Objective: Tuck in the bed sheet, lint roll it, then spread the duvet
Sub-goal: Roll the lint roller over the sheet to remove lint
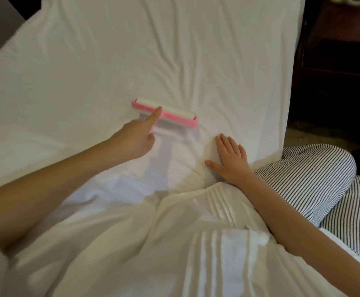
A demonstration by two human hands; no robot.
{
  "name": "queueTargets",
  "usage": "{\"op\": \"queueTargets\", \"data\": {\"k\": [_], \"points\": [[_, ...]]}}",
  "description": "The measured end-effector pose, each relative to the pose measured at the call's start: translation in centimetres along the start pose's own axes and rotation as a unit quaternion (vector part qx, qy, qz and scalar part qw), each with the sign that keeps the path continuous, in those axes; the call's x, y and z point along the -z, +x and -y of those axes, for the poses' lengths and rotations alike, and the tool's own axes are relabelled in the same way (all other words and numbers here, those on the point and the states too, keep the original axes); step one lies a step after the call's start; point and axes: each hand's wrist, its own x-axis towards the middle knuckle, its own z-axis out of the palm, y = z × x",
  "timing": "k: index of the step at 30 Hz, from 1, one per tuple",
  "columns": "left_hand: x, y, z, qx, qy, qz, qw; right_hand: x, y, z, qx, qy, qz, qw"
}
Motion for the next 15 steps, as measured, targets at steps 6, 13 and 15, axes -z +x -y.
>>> {"op": "queueTargets", "data": {"k": [6,13,15], "points": [[0.3,-7.1,1.0,0.017,0.148,0.193,0.970,-0.1,-0.8,-0.4,0.007,-0.021,0.048,0.999],[-0.7,1.4,-3.6,-0.031,0.053,0.076,0.995,0.1,-0.9,-0.4,0.004,-0.038,0.052,0.998],[-0.6,2.6,-4.6,-0.036,0.045,0.067,0.996,0.1,-1.0,-0.6,-0.023,-0.045,0.043,0.998]]}}
